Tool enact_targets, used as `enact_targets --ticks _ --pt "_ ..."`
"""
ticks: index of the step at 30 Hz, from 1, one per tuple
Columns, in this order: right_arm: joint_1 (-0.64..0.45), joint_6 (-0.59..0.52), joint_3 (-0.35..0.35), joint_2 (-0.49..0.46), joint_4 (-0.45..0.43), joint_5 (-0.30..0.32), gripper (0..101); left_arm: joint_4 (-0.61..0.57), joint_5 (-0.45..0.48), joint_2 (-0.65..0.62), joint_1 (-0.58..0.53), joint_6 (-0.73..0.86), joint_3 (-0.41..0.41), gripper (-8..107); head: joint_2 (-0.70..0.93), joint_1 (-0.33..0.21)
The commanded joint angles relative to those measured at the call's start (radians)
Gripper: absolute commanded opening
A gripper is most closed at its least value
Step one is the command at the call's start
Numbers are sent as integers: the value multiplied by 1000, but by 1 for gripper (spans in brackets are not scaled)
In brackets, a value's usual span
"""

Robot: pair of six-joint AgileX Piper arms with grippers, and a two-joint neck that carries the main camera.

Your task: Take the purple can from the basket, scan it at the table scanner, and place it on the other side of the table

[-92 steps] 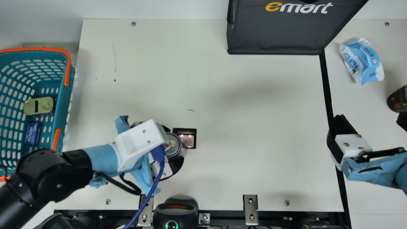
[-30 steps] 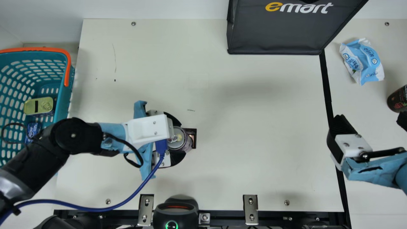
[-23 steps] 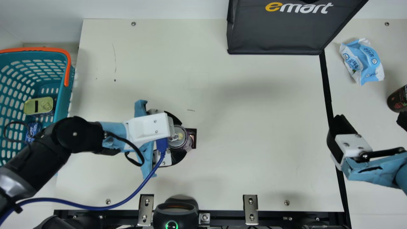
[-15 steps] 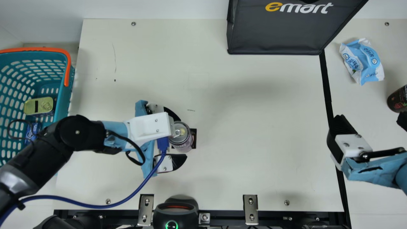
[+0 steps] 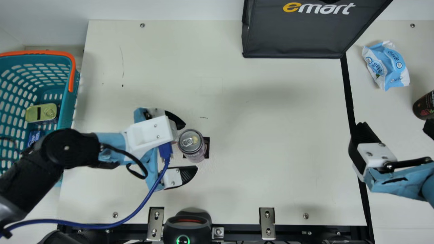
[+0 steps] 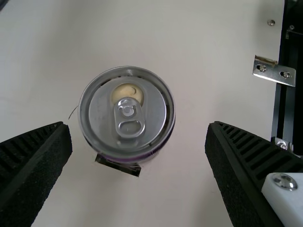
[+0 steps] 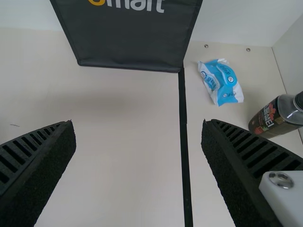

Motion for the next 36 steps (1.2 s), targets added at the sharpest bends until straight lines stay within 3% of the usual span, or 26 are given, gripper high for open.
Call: enact_targets --ticks 1,9,19,36 --pt "0 0 0 0 0 0 95 5 7 -39 8 -38 6 90 2 -30" --pt "0 0 0 0 0 0 95 59 33 -191 35 -216 33 90 2 -30" --pt "0 0 0 0 0 0 95 178 -17 -329 10 -546 50 90 2 -30" --pt "0 0 0 0 0 0 95 513 -147 -370 -141 -1183 -5 90 2 -30"
